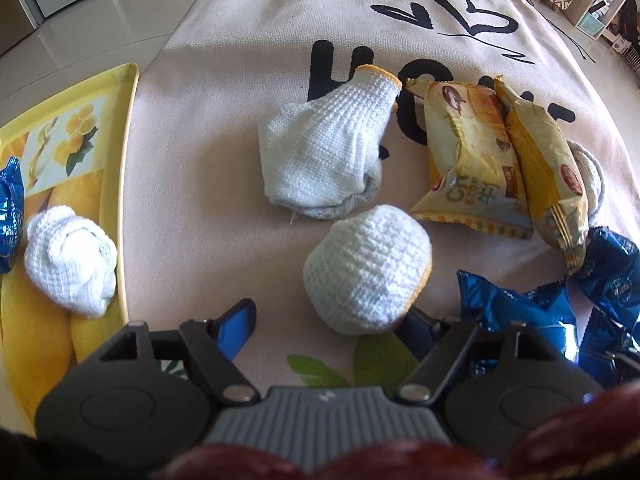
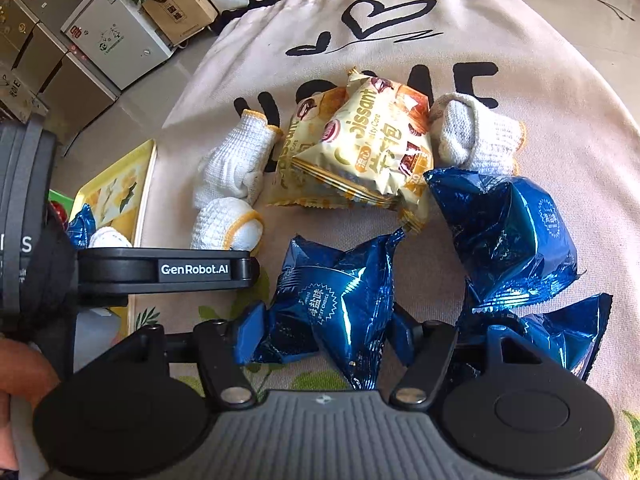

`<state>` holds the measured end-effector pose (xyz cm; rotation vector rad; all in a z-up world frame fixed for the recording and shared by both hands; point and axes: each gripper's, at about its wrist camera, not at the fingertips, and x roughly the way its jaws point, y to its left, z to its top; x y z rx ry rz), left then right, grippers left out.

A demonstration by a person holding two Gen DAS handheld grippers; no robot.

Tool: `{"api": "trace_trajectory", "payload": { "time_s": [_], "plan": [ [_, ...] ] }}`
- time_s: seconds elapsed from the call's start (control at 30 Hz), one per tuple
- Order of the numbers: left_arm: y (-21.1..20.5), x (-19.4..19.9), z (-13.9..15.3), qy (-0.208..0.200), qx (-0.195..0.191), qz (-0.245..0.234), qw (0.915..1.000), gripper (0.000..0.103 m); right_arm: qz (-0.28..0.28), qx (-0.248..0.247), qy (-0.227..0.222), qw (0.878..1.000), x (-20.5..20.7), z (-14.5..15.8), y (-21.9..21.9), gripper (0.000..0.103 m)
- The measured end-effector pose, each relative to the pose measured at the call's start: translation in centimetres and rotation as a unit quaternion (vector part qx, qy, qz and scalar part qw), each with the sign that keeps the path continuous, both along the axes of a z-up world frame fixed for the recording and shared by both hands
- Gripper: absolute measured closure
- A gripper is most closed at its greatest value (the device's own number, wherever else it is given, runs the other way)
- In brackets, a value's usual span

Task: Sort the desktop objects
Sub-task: 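Move the left tool toward a white knit ball while the right moves toward a blue packet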

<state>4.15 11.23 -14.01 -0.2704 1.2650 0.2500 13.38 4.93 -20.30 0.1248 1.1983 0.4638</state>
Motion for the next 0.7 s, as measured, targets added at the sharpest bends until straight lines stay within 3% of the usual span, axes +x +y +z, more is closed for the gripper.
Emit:
{"api": "trace_trajectory", "payload": {
  "time_s": [0.13, 0.2, 0.23, 0.37, 0.57, 0.7],
  "plan": [
    [0.6, -0.8, 0.0, -0.002, -0.005, -0.008, 1.0, 0.022, -0.004, 0.002, 0.01, 1.0, 0.0, -0.6, 0.0, 0.037],
    [0.9, -0.8, -0.2, -0.001, -0.016, -0.002, 0.9999, 0.005, -0.008, 0.002, 0.011, 1.0, 0.0, -0.6, 0.2, 0.036],
    [1.0, -0.7, -0.3, -0.001, -0.02, 0.0, 0.9998, 0.003, -0.009, -0.001, 0.011, 1.0, 0.1, -0.7, 0.3, 0.035],
    [1.0, -0.4, -0.5, -0.001, -0.016, -0.006, 0.9999, 0.001, -0.004, -0.012, 0.006, 1.0, -0.1, -0.9, 0.6, 0.029],
    [0.1, -0.1, -1.0, 0.021, 0.028, -0.02, 0.9992, 0.0, 0.003, -0.027, -0.002, 1.0, -0.3, -1.2, 0.9, 0.025],
    [0.3, -0.4, -0.9, 0.018, 0.028, -0.008, 0.9994, 0.0, 0.001, -0.028, -0.006, 1.0, -0.6, -1.3, 1.0, 0.022]
  ]
}}
